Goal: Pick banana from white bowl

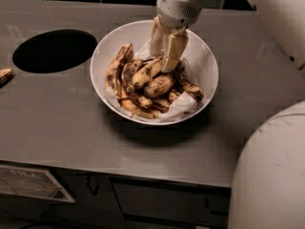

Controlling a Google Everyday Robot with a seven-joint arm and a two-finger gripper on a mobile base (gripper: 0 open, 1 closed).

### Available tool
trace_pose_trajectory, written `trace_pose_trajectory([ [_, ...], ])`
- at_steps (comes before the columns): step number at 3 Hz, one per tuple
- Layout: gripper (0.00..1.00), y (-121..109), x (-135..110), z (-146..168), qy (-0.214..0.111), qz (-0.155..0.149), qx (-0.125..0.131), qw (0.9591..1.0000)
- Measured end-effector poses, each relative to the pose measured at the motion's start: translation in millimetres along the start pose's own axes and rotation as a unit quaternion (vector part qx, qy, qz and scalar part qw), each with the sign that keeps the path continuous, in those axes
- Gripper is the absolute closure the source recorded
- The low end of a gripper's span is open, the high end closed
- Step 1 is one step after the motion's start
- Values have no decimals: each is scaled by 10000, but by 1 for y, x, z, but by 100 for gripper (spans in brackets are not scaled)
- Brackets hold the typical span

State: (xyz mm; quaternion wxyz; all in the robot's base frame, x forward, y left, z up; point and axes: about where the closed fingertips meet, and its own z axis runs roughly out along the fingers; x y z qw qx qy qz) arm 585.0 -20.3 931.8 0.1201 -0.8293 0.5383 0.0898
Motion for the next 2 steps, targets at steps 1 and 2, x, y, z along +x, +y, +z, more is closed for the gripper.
trace_pose_trajectory([
  [1, 67, 0, -1, -3, 46, -15, 18, 10000],
  [2, 66, 0, -3, -9, 110, -22, 64, 9999],
])
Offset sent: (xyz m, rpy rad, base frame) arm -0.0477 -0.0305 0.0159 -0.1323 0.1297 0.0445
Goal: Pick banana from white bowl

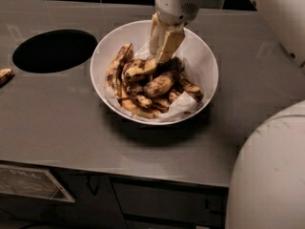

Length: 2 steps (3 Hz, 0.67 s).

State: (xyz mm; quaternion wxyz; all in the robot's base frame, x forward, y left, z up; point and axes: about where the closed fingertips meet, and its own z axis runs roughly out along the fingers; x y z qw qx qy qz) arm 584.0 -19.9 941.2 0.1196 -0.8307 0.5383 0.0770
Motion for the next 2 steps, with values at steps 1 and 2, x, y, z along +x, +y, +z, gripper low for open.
trace_pose_trajectory([
  [1, 57, -2, -3, -5, 56, -25, 48, 10000],
  [2, 48, -3, -5, -7, 73, -65, 59, 9999],
])
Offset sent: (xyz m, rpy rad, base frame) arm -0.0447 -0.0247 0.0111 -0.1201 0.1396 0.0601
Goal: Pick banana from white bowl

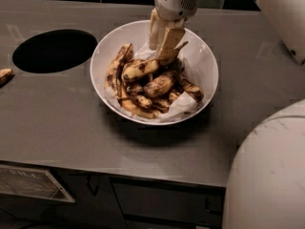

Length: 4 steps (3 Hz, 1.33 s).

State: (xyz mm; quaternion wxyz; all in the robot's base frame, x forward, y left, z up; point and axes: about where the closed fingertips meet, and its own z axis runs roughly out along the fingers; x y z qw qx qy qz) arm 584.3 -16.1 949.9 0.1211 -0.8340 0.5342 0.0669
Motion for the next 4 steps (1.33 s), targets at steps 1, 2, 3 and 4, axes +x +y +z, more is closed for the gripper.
trace_pose_trajectory([
  [1, 39, 1, -2, 0, 3, -30, -21, 10000],
  [2, 41, 4, -3, 0, 3, -51, -53, 10000],
  [3, 45, 5, -5, 2, 1, -86, -85, 9999],
  [4, 47, 6, -7, 5, -16, -120, -135, 9998],
])
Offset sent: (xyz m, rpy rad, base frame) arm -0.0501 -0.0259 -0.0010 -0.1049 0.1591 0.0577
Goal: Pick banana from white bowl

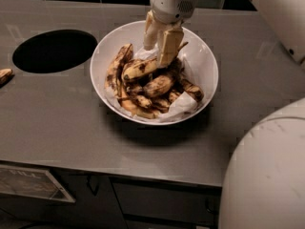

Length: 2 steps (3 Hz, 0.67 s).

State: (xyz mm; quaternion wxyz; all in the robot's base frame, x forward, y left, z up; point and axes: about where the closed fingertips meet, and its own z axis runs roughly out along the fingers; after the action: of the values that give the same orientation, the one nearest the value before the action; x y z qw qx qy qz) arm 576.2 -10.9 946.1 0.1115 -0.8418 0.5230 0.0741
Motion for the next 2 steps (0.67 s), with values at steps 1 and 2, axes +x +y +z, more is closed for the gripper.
trace_pose_trajectory([
  [1, 47, 0, -2, 2, -11, -29, -38, 10000],
  [2, 48, -2, -3, 3, -22, -49, -52, 10000],
])
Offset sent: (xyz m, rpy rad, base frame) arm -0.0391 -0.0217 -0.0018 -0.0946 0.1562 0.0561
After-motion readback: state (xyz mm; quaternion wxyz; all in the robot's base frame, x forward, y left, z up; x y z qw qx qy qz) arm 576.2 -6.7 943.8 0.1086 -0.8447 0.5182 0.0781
